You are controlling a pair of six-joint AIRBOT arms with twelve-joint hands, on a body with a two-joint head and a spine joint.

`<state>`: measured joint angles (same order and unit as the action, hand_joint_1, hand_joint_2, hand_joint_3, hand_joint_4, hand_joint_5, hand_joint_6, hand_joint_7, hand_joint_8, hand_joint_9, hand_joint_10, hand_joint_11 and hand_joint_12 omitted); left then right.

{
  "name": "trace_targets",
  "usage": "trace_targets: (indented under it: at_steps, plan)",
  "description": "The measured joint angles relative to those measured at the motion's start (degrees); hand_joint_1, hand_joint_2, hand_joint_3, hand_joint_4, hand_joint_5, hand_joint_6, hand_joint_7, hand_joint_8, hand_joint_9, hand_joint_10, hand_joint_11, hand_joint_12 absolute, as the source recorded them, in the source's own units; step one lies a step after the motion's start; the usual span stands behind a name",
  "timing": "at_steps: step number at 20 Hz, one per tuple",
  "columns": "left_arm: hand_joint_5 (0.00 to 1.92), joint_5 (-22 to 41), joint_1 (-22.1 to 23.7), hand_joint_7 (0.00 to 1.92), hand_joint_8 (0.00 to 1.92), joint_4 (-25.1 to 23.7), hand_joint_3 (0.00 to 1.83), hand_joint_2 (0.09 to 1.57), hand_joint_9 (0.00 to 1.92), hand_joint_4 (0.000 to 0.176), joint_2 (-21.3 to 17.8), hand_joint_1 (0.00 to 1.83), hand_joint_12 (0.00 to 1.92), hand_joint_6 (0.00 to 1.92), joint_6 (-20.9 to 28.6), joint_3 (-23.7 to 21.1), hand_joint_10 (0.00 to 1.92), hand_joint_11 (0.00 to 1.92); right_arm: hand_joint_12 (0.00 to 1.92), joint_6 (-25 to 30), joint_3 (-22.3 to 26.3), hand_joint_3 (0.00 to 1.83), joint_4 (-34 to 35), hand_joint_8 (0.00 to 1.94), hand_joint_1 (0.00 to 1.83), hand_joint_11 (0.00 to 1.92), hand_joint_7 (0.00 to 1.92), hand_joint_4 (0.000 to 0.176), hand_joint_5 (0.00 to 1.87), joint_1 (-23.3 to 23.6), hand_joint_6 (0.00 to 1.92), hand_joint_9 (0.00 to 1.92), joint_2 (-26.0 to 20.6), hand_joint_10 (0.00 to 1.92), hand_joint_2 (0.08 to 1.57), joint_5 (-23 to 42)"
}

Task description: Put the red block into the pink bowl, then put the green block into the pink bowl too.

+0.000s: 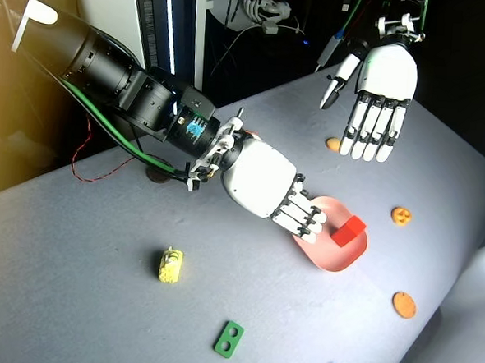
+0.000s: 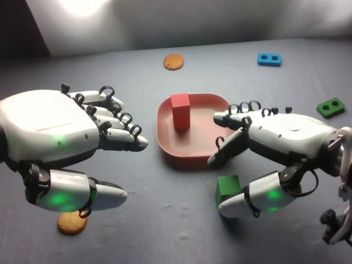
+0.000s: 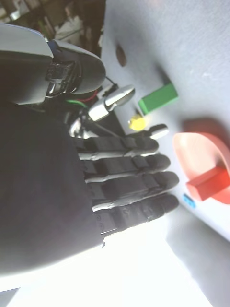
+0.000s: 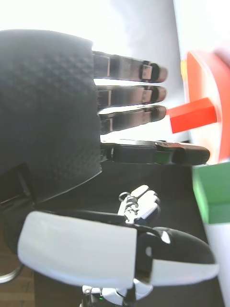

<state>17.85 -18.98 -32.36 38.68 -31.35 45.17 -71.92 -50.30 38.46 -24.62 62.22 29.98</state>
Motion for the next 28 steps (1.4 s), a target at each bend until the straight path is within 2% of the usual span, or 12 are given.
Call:
trace_targets:
  at_steps: [2,9,12,14,15,16,17,18,20,24,25,28]
  plan:
    - [0.38,-0.04,0.04,0.35,0.0,0.0,0.0,1.28,0.29,0.0,0.04,0.11,0.38,0.01,0.0,0.07,0.0,0.0,0.0,0.0,-0.35,0.0,-0.28,0.01,0.87,0.0,0.06,0.068,0.83,-0.28,0.02,0.0,0.28,0.0,0.81,0.13]
    - [0.45,-0.24,0.07,0.39,0.01,0.0,0.0,1.28,0.3,0.0,0.04,0.12,0.31,0.02,0.0,0.07,0.01,0.0,0.0,-0.02,-0.72,0.0,-0.28,0.0,0.9,0.0,0.05,0.06,0.84,-0.63,0.02,0.0,0.92,0.0,0.81,0.24]
    - [0.37,-0.39,0.39,0.33,0.0,0.0,0.0,1.3,0.25,0.0,0.04,0.09,0.22,0.0,0.0,0.07,0.0,0.0,0.0,0.0,-1.2,0.0,-0.37,0.01,0.97,0.0,0.09,0.029,0.92,-0.92,0.04,0.0,1.09,0.0,0.79,0.33]
    - [0.44,-0.68,0.72,0.38,0.0,-0.02,0.0,1.27,0.31,0.0,0.04,0.16,0.39,0.01,0.0,0.07,0.01,0.0,0.0,-0.07,-1.36,0.0,-0.26,0.01,0.95,0.0,0.09,0.042,0.92,-1.25,0.04,0.0,1.09,0.0,0.78,0.39]
    - [0.39,-0.63,0.79,0.34,0.0,0.0,0.0,1.28,0.27,0.0,0.04,0.12,0.32,0.0,0.0,0.07,0.0,0.0,0.0,-0.04,-1.36,0.0,-0.26,0.01,0.95,0.0,0.09,0.042,0.93,-1.25,0.04,0.0,1.16,0.0,0.77,0.39]
    - [0.41,-0.63,0.79,0.35,0.01,0.0,0.0,1.27,0.29,0.0,0.04,0.19,0.35,0.01,0.0,0.07,0.01,0.0,0.0,-0.02,-1.49,0.0,-0.33,0.0,0.94,0.0,0.08,0.033,0.91,-1.25,0.03,0.0,1.4,0.0,0.78,0.42]
    - [0.41,-0.68,0.79,0.35,0.0,-0.04,0.0,1.27,0.27,0.0,0.04,0.17,0.3,0.0,0.0,0.07,0.0,0.0,0.0,-0.02,-1.49,0.0,-0.33,0.01,0.99,0.0,0.11,0.005,0.95,-1.25,0.04,0.0,1.51,0.0,0.77,0.44]
    - [0.43,-0.7,0.79,0.37,0.01,-0.04,0.0,1.29,0.28,0.0,0.04,0.12,0.26,0.01,0.0,0.07,0.0,0.0,0.0,-0.04,-1.49,0.0,-0.35,0.0,0.96,0.0,0.09,0.028,0.92,-1.25,0.03,0.0,1.57,0.0,0.79,0.39]
    - [0.42,-0.85,0.96,0.37,0.0,-0.04,0.0,1.28,0.3,0.0,0.04,0.14,0.32,0.0,0.0,0.07,0.01,0.0,0.0,-0.02,-1.46,0.0,-0.74,0.02,0.93,0.0,0.13,0.046,0.92,-1.22,0.03,0.0,1.62,0.0,0.8,0.39]
    - [0.46,-0.79,0.96,0.38,0.01,-0.02,0.0,1.28,0.3,0.0,0.04,0.21,0.29,0.01,0.0,0.07,0.01,0.0,0.0,-0.02,-1.46,0.0,-0.7,0.01,0.97,0.0,0.15,0.024,0.93,-1.22,0.02,0.0,1.62,0.0,0.8,0.39]
    - [0.4,-0.87,1.07,0.34,0.0,-0.04,0.01,1.3,0.27,0.0,0.04,0.11,0.22,0.0,0.0,0.07,0.0,0.0,0.0,-0.02,-1.46,0.0,-0.7,0.01,0.96,0.0,0.14,0.023,0.93,-1.16,0.02,0.0,1.62,0.0,0.8,0.39]
    - [0.42,-0.9,1.07,0.36,0.0,-0.04,0.0,1.29,0.29,0.0,0.04,0.14,0.29,0.0,0.0,0.07,0.01,0.0,0.0,-0.02,-1.46,0.01,-0.7,0.02,0.97,0.0,0.17,0.038,0.97,-1.16,0.03,0.0,1.62,0.0,0.82,0.39]
